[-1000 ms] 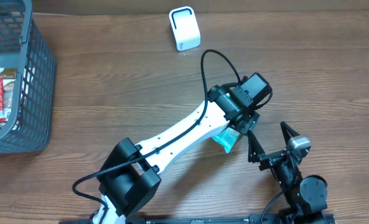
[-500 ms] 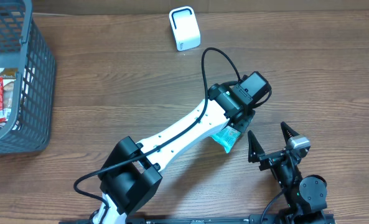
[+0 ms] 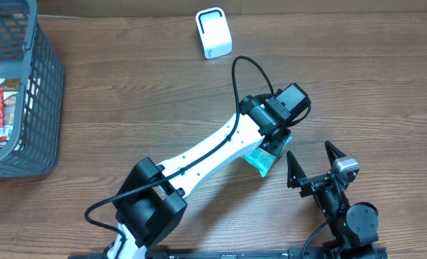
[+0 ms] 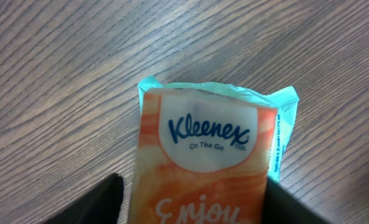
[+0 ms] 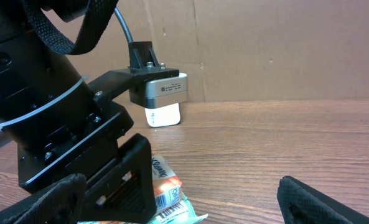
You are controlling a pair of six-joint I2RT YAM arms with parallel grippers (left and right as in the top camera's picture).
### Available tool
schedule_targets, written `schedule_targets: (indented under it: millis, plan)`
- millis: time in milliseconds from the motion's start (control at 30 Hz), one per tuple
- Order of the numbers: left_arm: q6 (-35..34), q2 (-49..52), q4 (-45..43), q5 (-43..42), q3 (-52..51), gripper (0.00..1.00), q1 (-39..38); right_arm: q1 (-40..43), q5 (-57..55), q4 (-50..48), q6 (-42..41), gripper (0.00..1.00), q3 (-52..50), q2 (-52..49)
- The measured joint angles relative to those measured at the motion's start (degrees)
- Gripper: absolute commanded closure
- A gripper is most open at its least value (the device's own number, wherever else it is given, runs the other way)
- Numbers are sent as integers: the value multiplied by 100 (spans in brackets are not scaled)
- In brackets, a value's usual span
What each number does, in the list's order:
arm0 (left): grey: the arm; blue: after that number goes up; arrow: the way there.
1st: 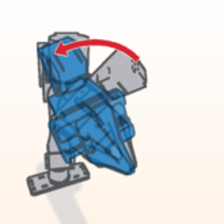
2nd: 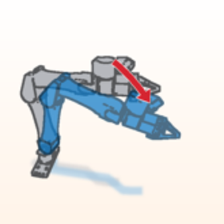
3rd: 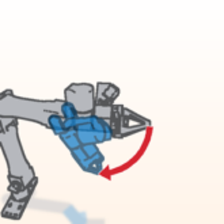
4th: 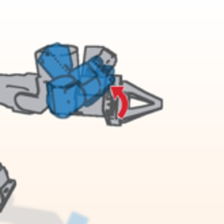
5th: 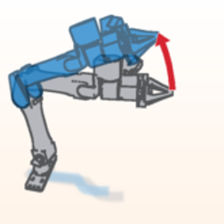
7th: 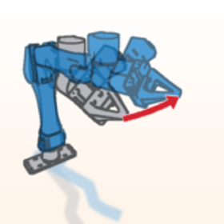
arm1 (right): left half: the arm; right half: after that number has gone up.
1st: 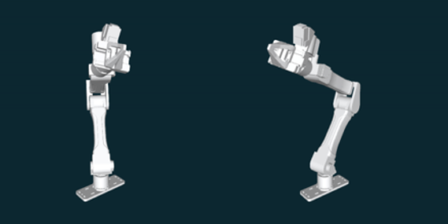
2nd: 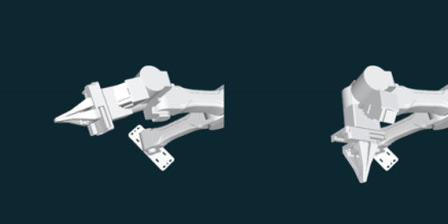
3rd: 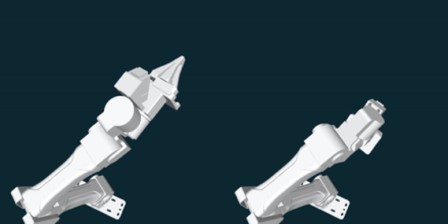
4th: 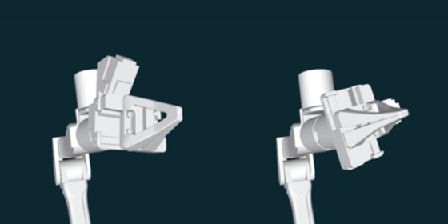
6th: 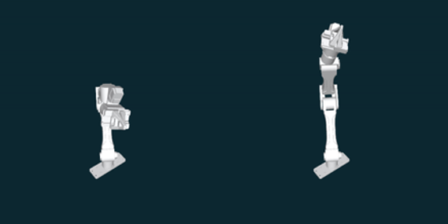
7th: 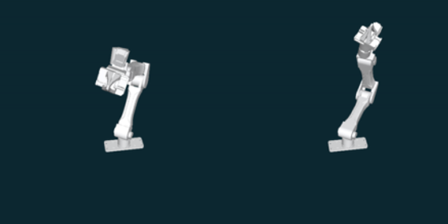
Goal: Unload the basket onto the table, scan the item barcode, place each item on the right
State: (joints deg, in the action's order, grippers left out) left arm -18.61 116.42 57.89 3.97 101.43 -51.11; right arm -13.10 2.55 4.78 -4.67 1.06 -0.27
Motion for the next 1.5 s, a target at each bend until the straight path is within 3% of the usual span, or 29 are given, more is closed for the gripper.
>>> schedule_targets:
  millis: [67,400,700,800,933,1167,1500]
  plan:
    - [15,0,4,2,0,0,11,-2,-2,0,-2,0,0,0]
    - [125,2,240,22,105,0,22,-2,-4,0,0,0,0,0]
    - [251,7,597,192,1290,0,26,0,-42,4,0,0,0,0]
    - [267,4,616,192,1427,9,26,0,-42,4,2,0,0,0]
    - [275,7,754,195,1401,12,26,0,-42,4,0,0,0,0]
    - [275,7,614,190,903,1,26,0,-42,4,0,0,0,0]
    - [275,7,468,133,459,1,26,0,-42,7,0,0,0,0]
